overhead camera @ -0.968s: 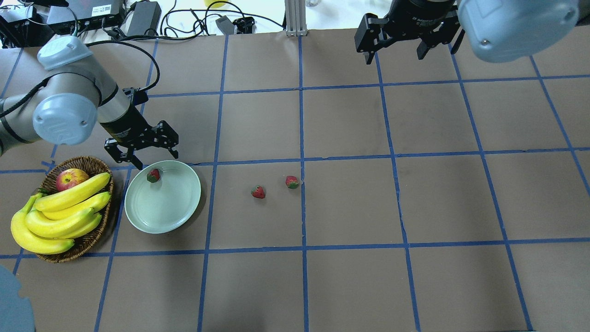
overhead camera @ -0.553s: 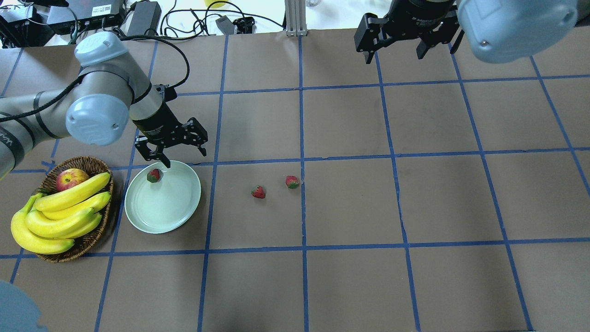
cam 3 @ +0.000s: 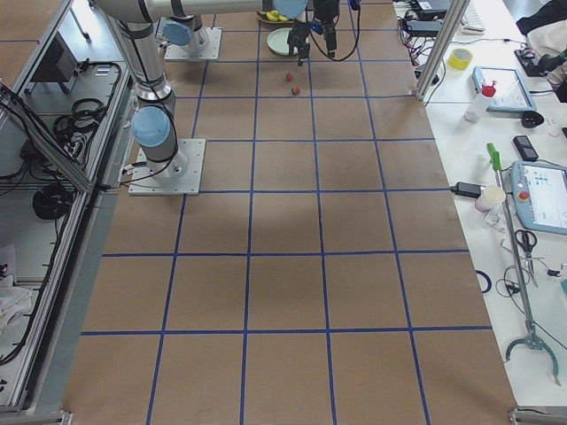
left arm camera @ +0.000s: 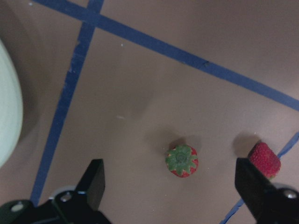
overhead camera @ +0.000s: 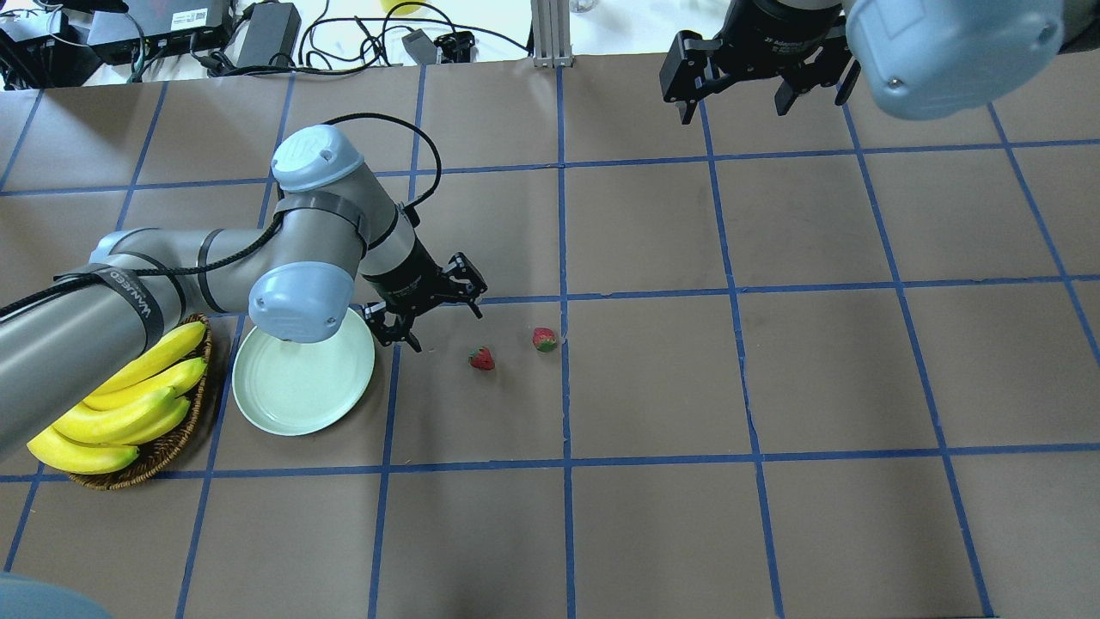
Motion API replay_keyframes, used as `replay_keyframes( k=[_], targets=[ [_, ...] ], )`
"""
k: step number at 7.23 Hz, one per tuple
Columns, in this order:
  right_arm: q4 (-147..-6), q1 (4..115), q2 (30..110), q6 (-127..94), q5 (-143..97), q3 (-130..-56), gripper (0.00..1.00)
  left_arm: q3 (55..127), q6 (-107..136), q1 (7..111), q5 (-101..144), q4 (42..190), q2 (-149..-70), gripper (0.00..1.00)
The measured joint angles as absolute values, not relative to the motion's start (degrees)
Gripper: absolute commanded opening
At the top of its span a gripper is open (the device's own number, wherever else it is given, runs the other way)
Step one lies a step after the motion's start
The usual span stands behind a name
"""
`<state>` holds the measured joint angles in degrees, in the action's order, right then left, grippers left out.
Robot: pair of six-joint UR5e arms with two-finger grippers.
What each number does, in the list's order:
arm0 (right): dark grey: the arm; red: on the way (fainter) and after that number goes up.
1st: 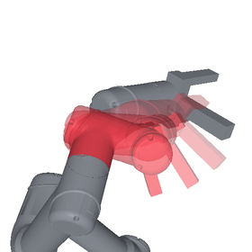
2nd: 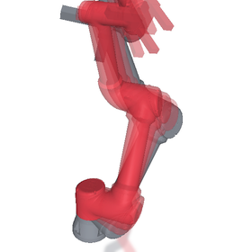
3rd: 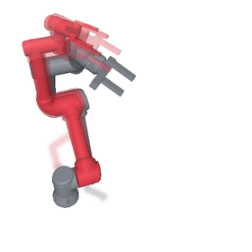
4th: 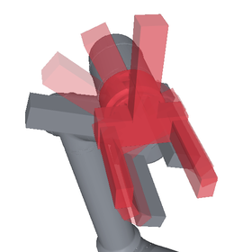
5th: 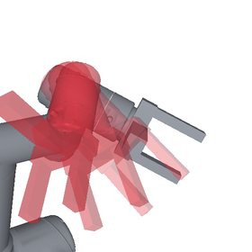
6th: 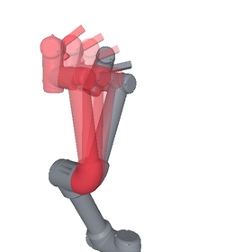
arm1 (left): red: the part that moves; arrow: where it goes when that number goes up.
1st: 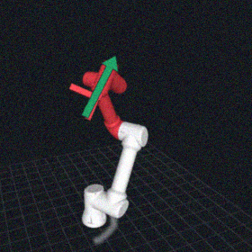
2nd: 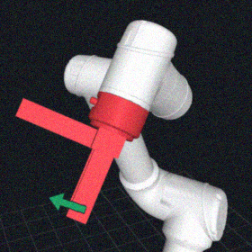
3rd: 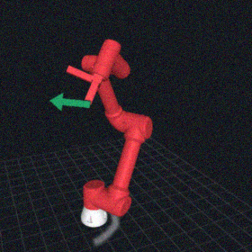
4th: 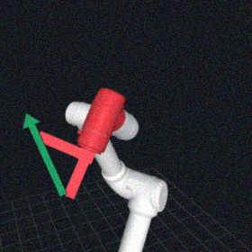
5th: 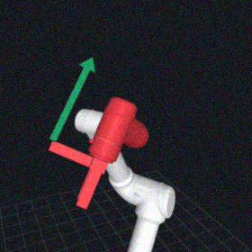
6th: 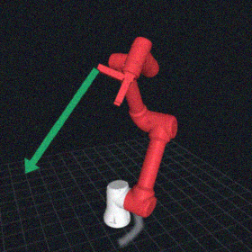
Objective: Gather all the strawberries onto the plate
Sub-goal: 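Move the left gripper back to the cluster and grasp another strawberry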
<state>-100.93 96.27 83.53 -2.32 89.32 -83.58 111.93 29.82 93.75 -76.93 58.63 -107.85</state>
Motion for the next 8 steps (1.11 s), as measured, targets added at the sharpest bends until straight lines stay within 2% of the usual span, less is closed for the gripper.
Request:
replay_keyframes(
  k=[4, 5, 6, 7, 8],
  targets=[
    [-99.4, 96.2, 83.5, -2.3, 89.3, -84.1, 1.0, 113.4, 37.2, 95.8, -76.2, 56.4, -110.1, 0.99],
    [-99.2, 96.2, 83.4, -2.3, 89.3, -84.1, 1.0, 113.5, 37.7, 96.3, -75.7, 56.4, -110.6, 0.93],
    [-99.0, 96.3, 83.4, -2.3, 89.3, -84.1, 1.0, 113.5, 37.9, 96.7, -75.4, 56.4, -111.1, 0.56],
    [-98.8, 96.3, 83.5, -2.3, 89.3, -84.1, 1.0, 113.5, 37.9, 97.0, -75.4, 56.4, -111.4, 0.01],
    [-98.8, 96.3, 83.5, -2.4, 89.4, -84.2, 1.0, 113.5, 38.0, 97.1, -75.3, 56.4, -111.5, 0.0]
  ],
)
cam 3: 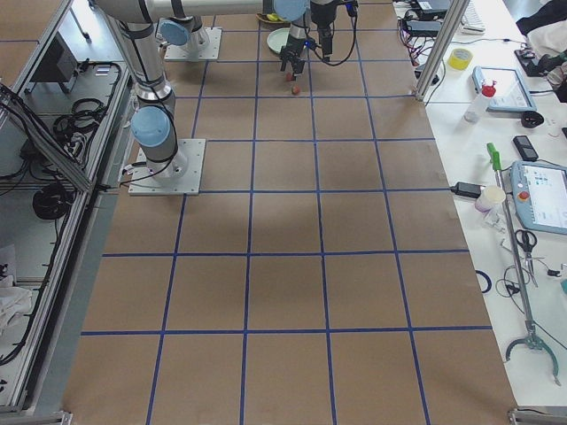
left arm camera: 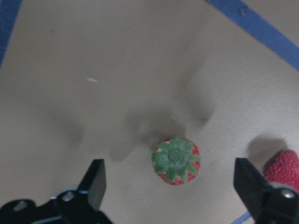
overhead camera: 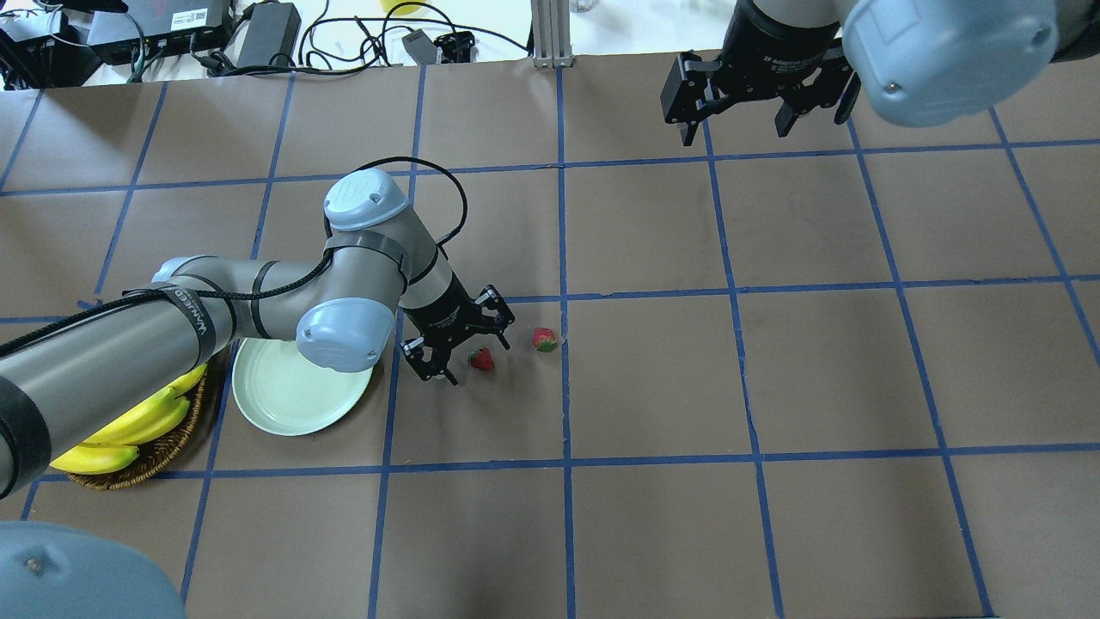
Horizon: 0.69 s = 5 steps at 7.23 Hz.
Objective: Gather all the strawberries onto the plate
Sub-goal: 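Carry it onto the green plate and open the left gripper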
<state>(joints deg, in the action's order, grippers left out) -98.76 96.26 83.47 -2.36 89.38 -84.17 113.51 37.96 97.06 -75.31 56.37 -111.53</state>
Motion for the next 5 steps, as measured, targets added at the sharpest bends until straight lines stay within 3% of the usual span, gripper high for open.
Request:
replay_keyframes(
  k=[5],
  targets=[
    [-98.8, 96.2, 83.4, -2.4, 89.5, -84.7, 1.0, 109.7, 37.0, 96.3, -76.9, 57.6, -110.1, 0.0]
  ],
)
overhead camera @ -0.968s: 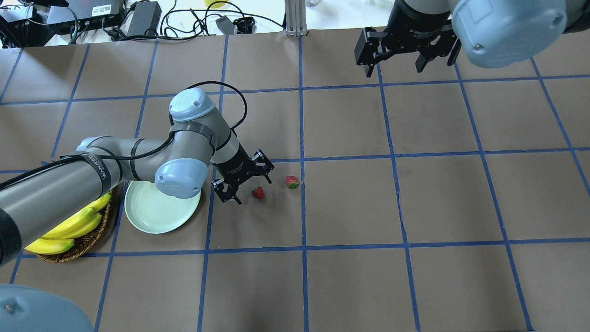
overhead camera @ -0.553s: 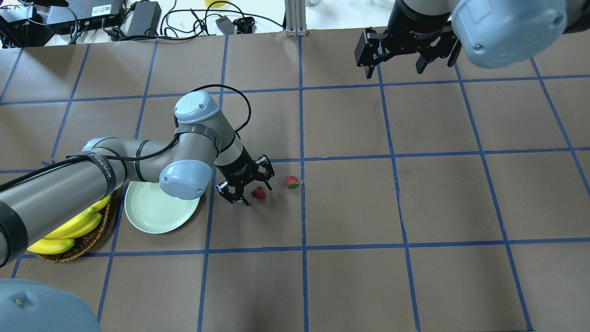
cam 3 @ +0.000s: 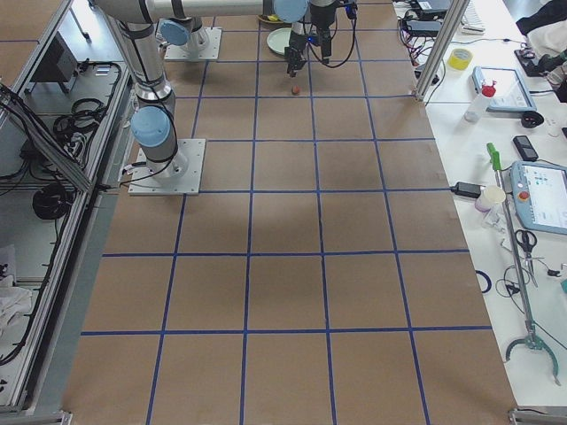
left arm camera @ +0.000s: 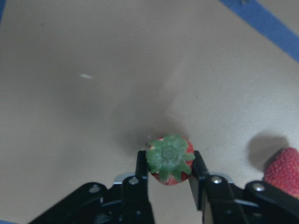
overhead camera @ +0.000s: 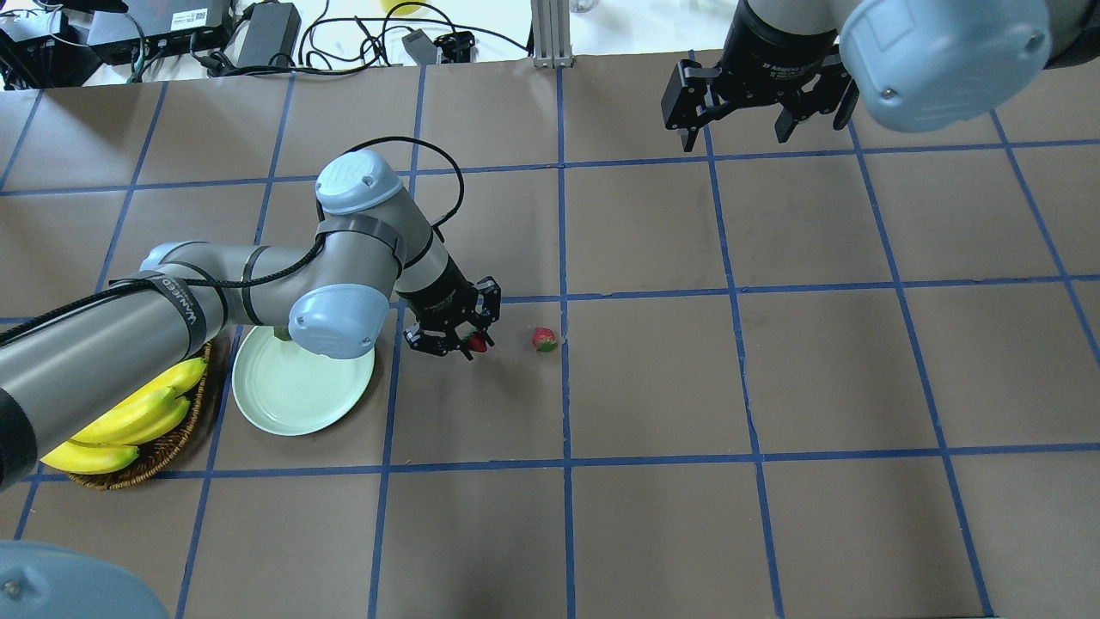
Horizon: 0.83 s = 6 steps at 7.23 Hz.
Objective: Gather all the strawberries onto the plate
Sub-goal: 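Carry it onto the green plate and open the left gripper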
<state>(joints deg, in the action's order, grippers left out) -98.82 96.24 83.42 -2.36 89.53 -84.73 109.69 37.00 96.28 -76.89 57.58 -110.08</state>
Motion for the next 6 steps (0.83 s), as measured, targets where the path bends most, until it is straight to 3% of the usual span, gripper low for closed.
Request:
replay_keyframes(
  k=[3, 6],
  targets=[
    [-98.9, 96.1, 83.4, -2.0, 89.8, -84.8, 1.0, 99.4, 24.4, 89.8, -85.9, 69.7, -108.7, 0.0],
    [-99.0, 96.0, 83.4, -2.1, 90.0, -84.8, 1.0, 100.6, 8.0, 80.0, -91.3, 77.5, -107.0, 0.0]
  ],
)
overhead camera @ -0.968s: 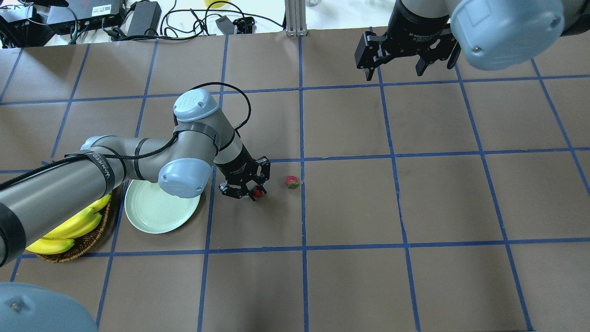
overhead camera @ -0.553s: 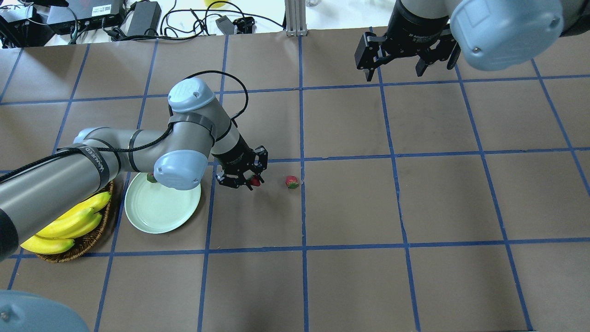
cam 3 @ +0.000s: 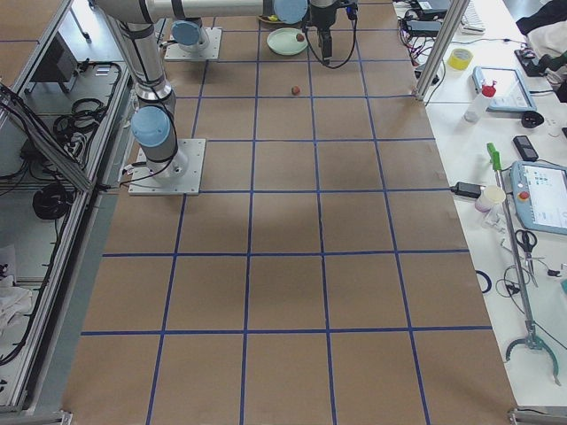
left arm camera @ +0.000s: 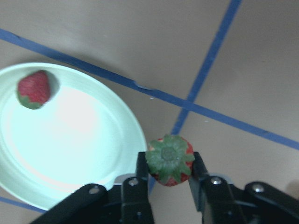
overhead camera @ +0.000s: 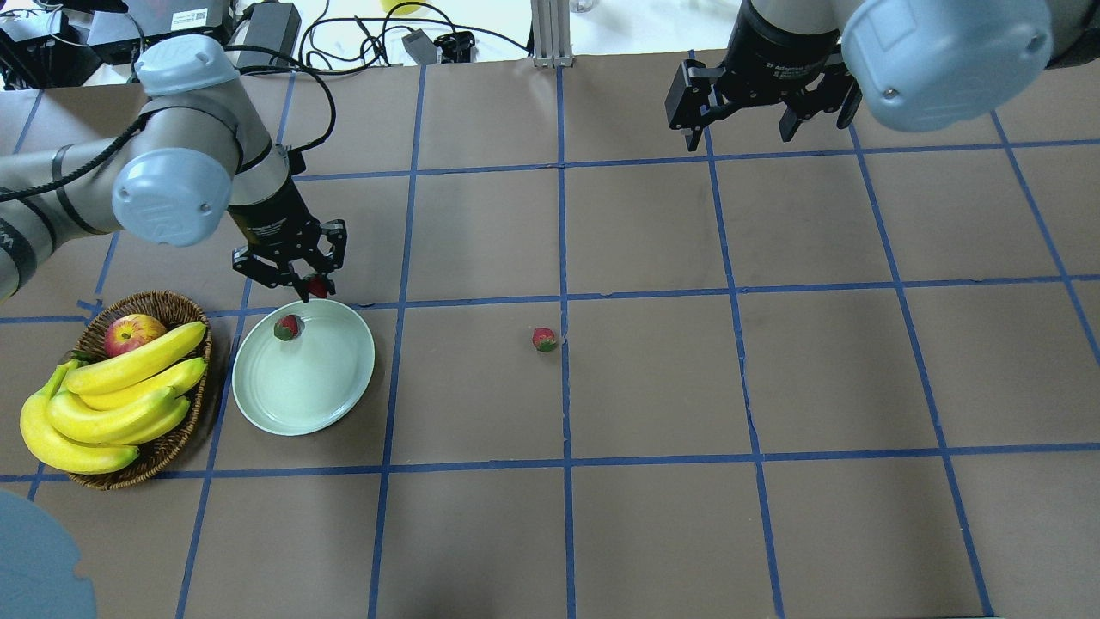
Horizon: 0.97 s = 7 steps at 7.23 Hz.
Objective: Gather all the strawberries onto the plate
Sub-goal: 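Carry it onto the green plate and open the left gripper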
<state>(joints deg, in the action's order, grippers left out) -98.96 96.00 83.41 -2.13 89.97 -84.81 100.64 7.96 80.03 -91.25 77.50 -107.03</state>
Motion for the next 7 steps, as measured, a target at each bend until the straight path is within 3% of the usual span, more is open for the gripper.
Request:
replay_keyframes(
  k=[1, 2, 4, 7],
  targets=[
    [-99.0, 96.0, 83.4, -2.2, 89.9, -84.8, 1.0, 102.6, 5.6, 78.6, -91.8, 78.4, -106.8, 0.0],
    [-99.0, 96.0, 83.4, -2.2, 89.9, -84.8, 1.0, 104.5, 3.3, 77.8, -92.1, 78.5, -106.8, 0.14],
    [-98.9, 96.0, 83.4, -2.2, 89.9, -84.8, 1.0, 106.4, 0.2, 76.6, -92.4, 78.3, -107.3, 1.0],
    [-98.9, 96.0, 83.4, -2.2, 89.9, -84.8, 1.0, 105.8, 0.1, 76.1, -91.9, 78.0, -107.7, 1.0]
  ],
)
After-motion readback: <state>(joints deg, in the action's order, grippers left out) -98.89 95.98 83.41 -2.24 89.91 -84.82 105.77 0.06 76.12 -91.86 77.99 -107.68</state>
